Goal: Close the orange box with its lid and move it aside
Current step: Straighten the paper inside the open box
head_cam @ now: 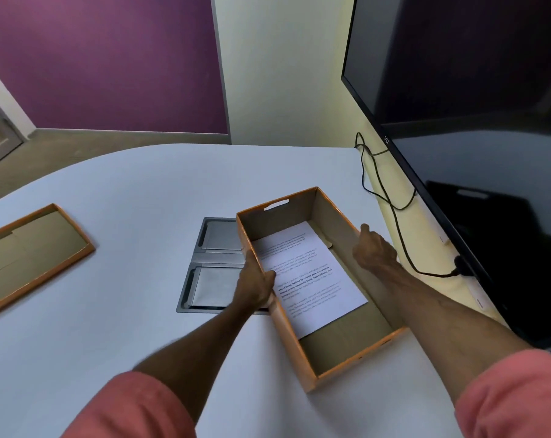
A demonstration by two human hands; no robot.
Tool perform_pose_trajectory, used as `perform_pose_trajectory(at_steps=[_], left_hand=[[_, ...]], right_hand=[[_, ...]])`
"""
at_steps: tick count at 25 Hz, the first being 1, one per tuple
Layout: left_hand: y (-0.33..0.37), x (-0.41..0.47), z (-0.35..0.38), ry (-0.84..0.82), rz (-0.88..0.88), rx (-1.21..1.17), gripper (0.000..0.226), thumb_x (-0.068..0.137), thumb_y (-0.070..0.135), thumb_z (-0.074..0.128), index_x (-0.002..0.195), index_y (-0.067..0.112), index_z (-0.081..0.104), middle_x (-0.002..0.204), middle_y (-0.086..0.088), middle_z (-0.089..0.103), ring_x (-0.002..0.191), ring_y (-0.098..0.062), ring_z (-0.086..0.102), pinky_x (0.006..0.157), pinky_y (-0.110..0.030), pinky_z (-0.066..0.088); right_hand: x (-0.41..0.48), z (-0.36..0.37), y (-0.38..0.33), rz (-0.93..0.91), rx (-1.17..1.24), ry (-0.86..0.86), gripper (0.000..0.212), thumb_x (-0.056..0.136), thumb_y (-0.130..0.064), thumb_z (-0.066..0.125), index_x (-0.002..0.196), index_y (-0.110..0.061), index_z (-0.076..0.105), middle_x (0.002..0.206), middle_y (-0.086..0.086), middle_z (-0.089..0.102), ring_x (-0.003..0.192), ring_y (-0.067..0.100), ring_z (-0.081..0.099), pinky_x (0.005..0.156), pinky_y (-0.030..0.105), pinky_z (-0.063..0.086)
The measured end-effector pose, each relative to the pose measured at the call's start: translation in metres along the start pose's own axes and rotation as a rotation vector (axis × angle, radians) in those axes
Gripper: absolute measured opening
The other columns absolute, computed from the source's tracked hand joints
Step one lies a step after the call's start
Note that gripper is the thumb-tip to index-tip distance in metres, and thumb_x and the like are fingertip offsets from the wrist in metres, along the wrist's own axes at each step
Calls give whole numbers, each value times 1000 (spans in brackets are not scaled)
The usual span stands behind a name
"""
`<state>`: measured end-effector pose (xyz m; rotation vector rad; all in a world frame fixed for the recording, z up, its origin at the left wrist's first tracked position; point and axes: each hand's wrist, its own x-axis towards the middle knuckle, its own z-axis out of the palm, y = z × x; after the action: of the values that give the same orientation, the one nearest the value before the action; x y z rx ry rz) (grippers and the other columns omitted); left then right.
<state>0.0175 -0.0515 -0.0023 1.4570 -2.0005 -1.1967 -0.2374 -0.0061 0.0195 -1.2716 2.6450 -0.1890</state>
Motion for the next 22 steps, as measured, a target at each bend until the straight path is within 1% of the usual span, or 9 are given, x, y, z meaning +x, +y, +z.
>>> perform_pose_trajectory(at_steps=[2,4,7,9,11,14,17,19,22], left_hand=[[-5,7,-10,-16,26,37,75,77,38,44,143,5,27,134,-18,57,117,-39,57,97,-45,46],[-5,11,-17,-25,0,61,73,80,37,40,143,4,25,129,-19,59,113,-42,59,95,-47,49],[-6,8,-12,1,-77,31,60,94,24,42,148,9,19,124,-15,60,110,-39,60,94,-48,50],[-7,4,-4,56,-130,-41,50,97,20,41,144,12,27,123,-17,62,108,-39,61,94,-50,51],[-5,0,-3,73,-166,-108,45,95,16,41,139,10,32,123,-19,61,108,-40,62,94,-53,52],[-2,-5,-16,30,-168,-151,48,93,3,43,138,7,29,125,-20,59,108,-38,61,93,-49,53],[4,-11,-41,-32,-141,-162,59,92,1,48,144,10,22,134,-17,53,116,-37,56,94,-46,50],[8,-17,-61,-44,-123,-167,61,92,2,51,145,12,22,137,-13,50,120,-36,54,94,-45,49],[4,-29,-94,-16,-81,-189,56,94,9,52,145,14,29,141,-10,49,124,-34,51,96,-44,47]], right_hand=[[-2,-2,5,7,77,-109,43,89,-6,40,132,-9,35,116,20,57,98,37,57,75,38,42],[-5,2,7,-22,169,-166,44,90,-4,36,133,-14,35,110,21,56,88,36,54,71,36,43],[-6,10,7,-27,339,-177,50,91,2,35,139,-13,32,111,27,56,90,41,60,68,37,45],[-7,11,7,-36,384,-158,50,91,5,35,139,-12,33,112,26,57,87,38,60,65,36,46],[-10,8,6,-36,414,-160,51,92,5,35,140,-11,34,119,24,55,85,31,55,66,32,45],[-19,0,2,-18,453,-162,53,93,6,34,142,-13,34,128,22,52,89,28,52,60,25,43],[-35,-5,-10,8,505,-144,53,93,6,34,142,-12,35,131,22,51,89,26,51,51,20,38],[-48,-8,-24,40,526,-128,53,93,6,35,143,-12,34,134,20,49,92,25,51,53,20,38],[-72,-11,-52,75,556,-111,54,92,6,36,143,-12,34,135,20,49,100,32,55,68,27,42]])
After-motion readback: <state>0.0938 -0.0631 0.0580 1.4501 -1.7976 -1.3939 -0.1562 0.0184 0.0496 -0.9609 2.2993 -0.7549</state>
